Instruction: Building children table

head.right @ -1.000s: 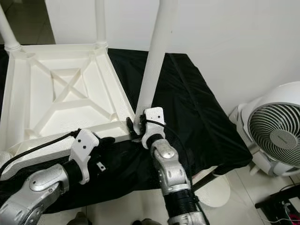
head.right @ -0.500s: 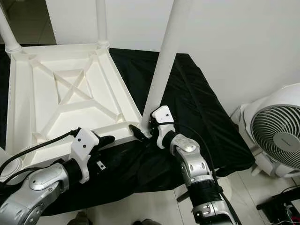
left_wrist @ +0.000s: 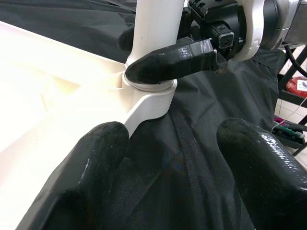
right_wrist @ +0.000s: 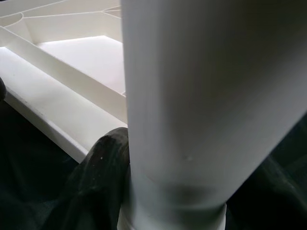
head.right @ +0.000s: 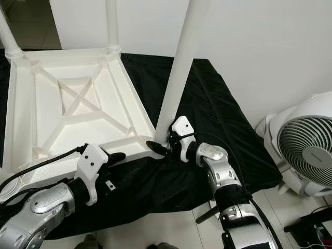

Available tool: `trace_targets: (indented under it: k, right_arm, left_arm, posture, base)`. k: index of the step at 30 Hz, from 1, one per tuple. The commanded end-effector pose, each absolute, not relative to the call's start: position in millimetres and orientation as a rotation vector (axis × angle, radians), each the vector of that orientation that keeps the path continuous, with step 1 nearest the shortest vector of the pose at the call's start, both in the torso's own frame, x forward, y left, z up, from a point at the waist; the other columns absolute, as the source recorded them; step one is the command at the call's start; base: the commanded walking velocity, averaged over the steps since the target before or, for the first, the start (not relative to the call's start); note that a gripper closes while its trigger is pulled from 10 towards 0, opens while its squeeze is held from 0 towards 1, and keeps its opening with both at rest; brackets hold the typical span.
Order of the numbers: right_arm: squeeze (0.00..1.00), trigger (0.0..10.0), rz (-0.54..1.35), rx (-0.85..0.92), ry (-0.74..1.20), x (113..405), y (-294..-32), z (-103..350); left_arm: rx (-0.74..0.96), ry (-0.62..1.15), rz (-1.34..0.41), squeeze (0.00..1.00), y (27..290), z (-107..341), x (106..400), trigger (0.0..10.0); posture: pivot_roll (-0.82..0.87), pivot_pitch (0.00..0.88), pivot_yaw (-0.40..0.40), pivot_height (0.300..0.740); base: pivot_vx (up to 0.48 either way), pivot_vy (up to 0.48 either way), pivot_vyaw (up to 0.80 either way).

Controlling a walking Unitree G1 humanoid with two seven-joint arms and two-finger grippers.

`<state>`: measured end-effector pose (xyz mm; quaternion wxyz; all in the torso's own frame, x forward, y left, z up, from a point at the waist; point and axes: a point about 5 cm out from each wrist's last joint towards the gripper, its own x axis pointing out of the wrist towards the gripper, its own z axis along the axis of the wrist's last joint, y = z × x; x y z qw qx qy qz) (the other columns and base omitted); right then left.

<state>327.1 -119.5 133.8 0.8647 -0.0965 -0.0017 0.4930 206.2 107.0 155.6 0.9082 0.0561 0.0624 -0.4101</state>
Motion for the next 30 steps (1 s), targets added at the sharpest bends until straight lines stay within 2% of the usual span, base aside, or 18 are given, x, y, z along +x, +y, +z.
trace_targets:
  k: [1,7,10,15,18,22,24,28,29,30]
  right_arm:
    - [0.00,0.0,1.067,-0.201,0.026,325,-117,127]
    - [0.00,0.0,1.041,-0.196,0.026,325,-117,122]
    - [0.00,0.0,0.931,-0.169,0.025,327,-113,117]
    - [0.00,0.0,0.867,-0.128,0.011,324,-106,116]
    - [0.00,0.0,0.698,-0.076,0.036,321,-99,111]
    - [0.00,0.0,0.627,-0.059,0.037,318,-94,110]
    - [0.00,0.0,0.526,-0.040,0.040,314,-87,109]
    - [0.00,0.0,0.496,-0.031,0.040,314,-86,109]
    - [0.00,0.0,0.386,-0.010,0.041,313,-80,109]
    - [0.00,0.0,0.357,-0.005,0.040,312,-78,110]
  left_arm:
    - [0.119,0.119,-0.847,0.00,106,158,204,10.0]
    - [0.118,0.119,-0.850,0.00,105,158,204,10.0]
    - [0.118,0.120,-0.854,0.00,105,159,204,10.0]
    - [0.117,0.119,-0.856,0.00,104,159,204,10.0]
    - [0.113,0.117,-0.857,0.00,103,159,205,10.0]
    - [0.109,0.117,-0.859,0.00,102,159,204,10.0]
    - [0.105,0.117,-0.864,0.00,101,158,204,10.0]
    - [0.104,0.117,-0.866,0.00,101,158,204,10.0]
    - [0.100,0.116,-0.870,0.00,99,158,205,10.0]
    - [0.099,0.115,-0.872,0.00,98,158,205,10.0]
  posture:
    - [0.24,0.037,-0.115,0.740]
    - [0.24,0.038,-0.114,0.740]
    - [0.24,0.037,-0.113,0.740]
    - [0.24,0.038,-0.116,0.740]
    - [0.23,0.040,-0.117,0.740]
    - [0.23,0.040,-0.118,0.740]
    - [0.22,0.041,-0.119,0.740]
    - [0.22,0.041,-0.119,0.740]
    - [0.21,0.046,-0.121,0.740]
    - [0.21,0.046,-0.121,0.740]
  base:
    - [0.000,0.000,0.00]
    - [0.000,0.000,0.00]
    - [0.000,0.000,0.00]
    - [0.000,0.000,0.00]
    - [0.000,0.000,0.00]
    - [0.000,0.000,0.00]
    - [0.000,0.000,0.00]
    - [0.000,0.000,0.00]
    - [0.000,0.000,0.00]
    - [0.000,0.000,0.00]
